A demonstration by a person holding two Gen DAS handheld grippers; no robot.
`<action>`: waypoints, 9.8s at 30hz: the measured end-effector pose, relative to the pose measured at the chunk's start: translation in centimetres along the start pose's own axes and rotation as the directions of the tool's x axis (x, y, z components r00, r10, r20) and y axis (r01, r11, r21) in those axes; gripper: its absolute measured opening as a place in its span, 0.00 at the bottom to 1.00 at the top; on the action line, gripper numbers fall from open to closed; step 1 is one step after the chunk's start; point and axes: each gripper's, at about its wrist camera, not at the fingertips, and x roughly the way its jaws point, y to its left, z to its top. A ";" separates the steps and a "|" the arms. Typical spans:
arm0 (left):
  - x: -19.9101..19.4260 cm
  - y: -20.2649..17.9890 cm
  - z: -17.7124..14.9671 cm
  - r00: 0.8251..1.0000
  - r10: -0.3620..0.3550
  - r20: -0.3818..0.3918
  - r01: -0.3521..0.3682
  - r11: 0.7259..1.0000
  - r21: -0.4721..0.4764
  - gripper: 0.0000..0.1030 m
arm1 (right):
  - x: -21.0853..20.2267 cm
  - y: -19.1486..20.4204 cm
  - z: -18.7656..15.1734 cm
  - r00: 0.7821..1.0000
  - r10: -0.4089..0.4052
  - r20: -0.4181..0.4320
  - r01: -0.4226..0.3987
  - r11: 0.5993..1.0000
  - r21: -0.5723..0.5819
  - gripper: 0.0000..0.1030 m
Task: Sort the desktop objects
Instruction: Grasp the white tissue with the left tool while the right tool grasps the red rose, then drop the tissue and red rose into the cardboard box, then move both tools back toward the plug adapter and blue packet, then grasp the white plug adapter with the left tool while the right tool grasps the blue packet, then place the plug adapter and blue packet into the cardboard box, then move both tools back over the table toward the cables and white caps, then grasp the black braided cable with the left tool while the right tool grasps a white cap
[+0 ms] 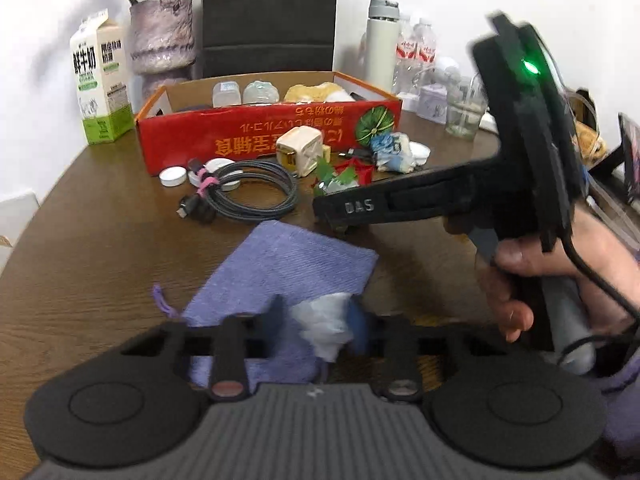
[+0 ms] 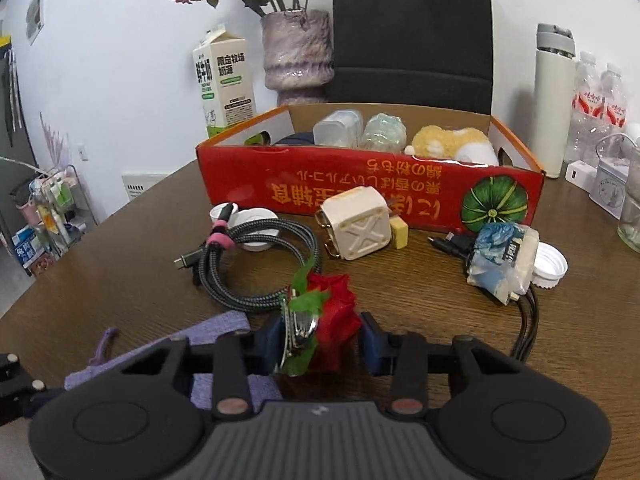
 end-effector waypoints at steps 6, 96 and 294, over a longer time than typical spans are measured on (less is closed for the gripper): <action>-1.4 0.5 1.6 0.998 -0.020 0.054 0.024 0.998 -0.065 0.14 | -3.4 -2.5 0.8 0.993 -0.063 0.096 0.056 0.996 0.067 0.35; 2.6 3.7 2.9 0.986 0.162 0.039 -0.159 0.985 -0.069 1.00 | -5.5 -5.7 -1.6 0.978 -0.207 -0.018 0.207 0.969 0.135 0.90; 6.8 7.4 6.6 0.988 0.156 0.010 -0.156 0.988 0.017 0.55 | -2.0 -9.7 3.3 0.973 -0.190 0.132 0.172 0.975 0.141 0.38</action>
